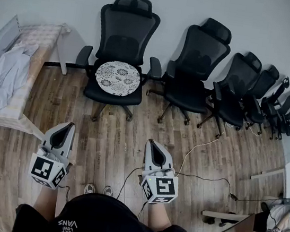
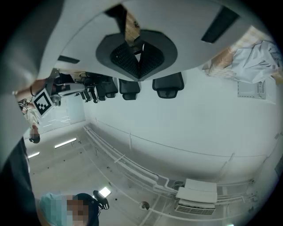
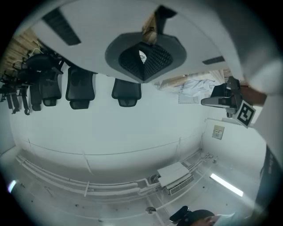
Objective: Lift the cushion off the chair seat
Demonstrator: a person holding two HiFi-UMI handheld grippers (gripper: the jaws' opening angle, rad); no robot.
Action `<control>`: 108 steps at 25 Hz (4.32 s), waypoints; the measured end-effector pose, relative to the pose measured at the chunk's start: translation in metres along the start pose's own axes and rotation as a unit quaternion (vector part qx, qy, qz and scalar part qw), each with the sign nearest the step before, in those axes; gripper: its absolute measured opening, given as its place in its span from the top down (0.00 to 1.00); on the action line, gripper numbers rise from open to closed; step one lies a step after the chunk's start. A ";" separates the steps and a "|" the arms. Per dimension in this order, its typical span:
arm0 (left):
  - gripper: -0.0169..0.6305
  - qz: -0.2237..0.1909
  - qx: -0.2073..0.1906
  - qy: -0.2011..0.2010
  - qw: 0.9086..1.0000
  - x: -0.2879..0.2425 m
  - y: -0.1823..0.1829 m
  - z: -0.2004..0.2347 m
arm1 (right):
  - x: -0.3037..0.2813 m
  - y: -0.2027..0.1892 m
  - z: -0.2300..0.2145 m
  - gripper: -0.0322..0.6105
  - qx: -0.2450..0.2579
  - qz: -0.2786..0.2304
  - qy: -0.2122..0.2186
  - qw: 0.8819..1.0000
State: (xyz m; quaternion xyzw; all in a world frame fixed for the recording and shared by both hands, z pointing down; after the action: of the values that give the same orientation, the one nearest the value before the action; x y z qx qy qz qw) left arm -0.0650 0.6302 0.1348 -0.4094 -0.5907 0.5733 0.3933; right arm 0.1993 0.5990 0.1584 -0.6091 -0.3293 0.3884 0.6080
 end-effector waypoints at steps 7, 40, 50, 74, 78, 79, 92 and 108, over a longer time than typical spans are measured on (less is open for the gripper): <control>0.95 0.002 -0.001 0.000 1.000 0.002 0.001 -0.005 | 0.002 0.000 -0.001 0.92 0.001 -0.001 0.003 1.000; 0.95 0.001 0.014 -0.035 0.999 0.003 -0.007 0.033 | -0.014 0.000 0.031 0.92 -0.013 0.002 -0.025 1.000; 0.95 0.004 0.023 -0.045 0.999 -0.015 -0.018 0.052 | -0.033 -0.005 0.030 0.92 -0.015 0.009 -0.038 0.999; 0.95 0.026 0.024 -0.033 0.999 -0.177 -0.028 0.043 | -0.125 -0.027 -0.096 0.92 -0.035 0.029 -0.027 0.999; 0.95 0.026 0.024 -0.017 0.999 -0.191 -0.031 0.049 | -0.149 -0.026 -0.106 0.92 -0.031 0.028 -0.004 0.999; 0.95 0.027 0.024 -0.011 0.999 -0.195 -0.032 0.050 | -0.155 -0.026 -0.108 0.92 -0.030 0.028 0.002 0.999; 0.95 0.037 0.026 0.037 0.998 -0.216 -0.036 0.081 | -0.213 -0.024 -0.118 0.92 -0.032 0.027 0.042 0.998; 0.95 0.023 0.028 -0.006 0.999 -0.282 -0.029 0.164 | -0.309 0.002 -0.104 0.92 -0.022 0.020 0.009 1.000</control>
State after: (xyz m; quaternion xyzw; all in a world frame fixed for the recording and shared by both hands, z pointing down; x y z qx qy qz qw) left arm -0.1189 0.3079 0.1592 -0.4086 -0.5669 0.6011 0.3878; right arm 0.1415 0.2779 0.1742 -0.6319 -0.3201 0.3881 0.5896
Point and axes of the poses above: the fingertips, and each gripper's own axes: x backward along the fingers, z to its left, y out of its top, the point moved 2 cm from there along x, backward along the fingers, and after that the axes turned 1 degree about -z, right-handed, at the moved point
